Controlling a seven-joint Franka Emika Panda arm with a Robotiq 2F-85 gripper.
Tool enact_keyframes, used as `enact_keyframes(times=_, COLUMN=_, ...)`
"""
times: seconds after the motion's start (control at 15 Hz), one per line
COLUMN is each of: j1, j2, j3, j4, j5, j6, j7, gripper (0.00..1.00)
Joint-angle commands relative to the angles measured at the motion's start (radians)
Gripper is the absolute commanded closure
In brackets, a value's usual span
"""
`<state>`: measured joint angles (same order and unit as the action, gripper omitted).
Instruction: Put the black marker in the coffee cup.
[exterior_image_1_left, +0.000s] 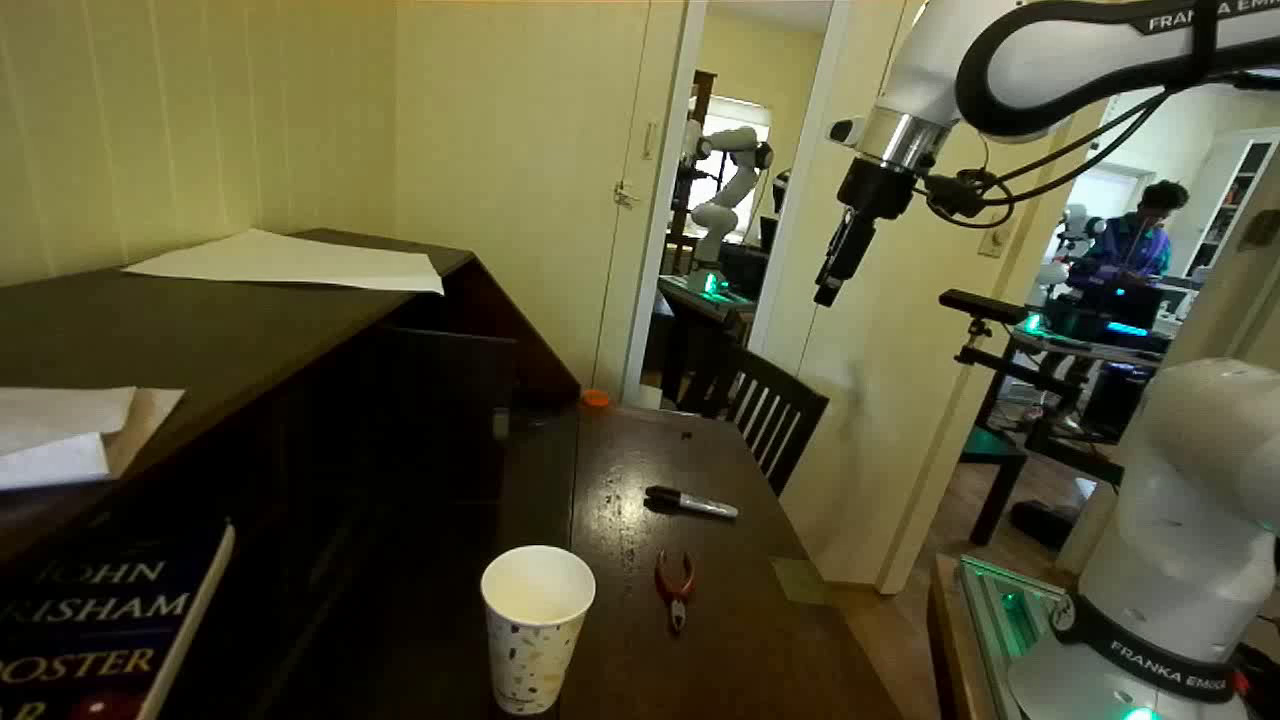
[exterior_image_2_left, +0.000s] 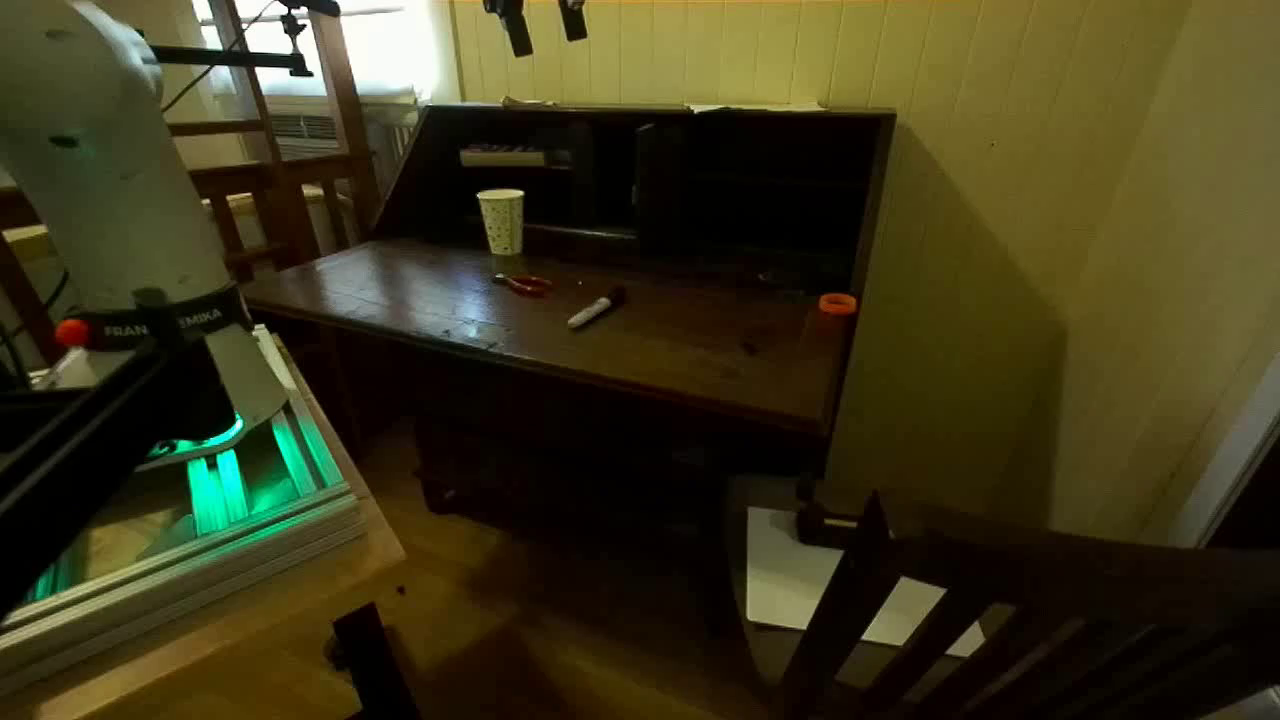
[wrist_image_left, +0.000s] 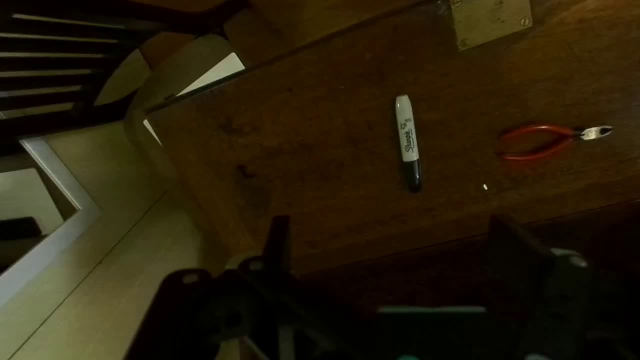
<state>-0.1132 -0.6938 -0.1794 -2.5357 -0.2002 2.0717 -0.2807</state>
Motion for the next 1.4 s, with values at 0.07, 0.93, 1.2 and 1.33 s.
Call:
enact_keyframes(times=0.07, j1=0.002, j2=0.000, j3=-0.001, j4=0.003, j5=0.000, j6=-0.004, j7=0.001, gripper=0.00)
enact_keyframes(times=0.93, j1=0.178, j2=0.253, j3=-0.233, j4=-0.104, j5=0.221, j6=0.514, j7=-0.305, gripper=0.00)
enact_keyframes(times=1.2, j1=0.307, j2=0.390, j3=-0.322, j4=-0.086, j5=0.475, j6=0.508, j7=-0.536, gripper=0.00)
enact_keyframes(times=1.33, j1=0.309, j2=0.477, j3=-0.304, j4=-0.056, j5=0.572, j6=0.500, j7=-0.582, gripper=0.00)
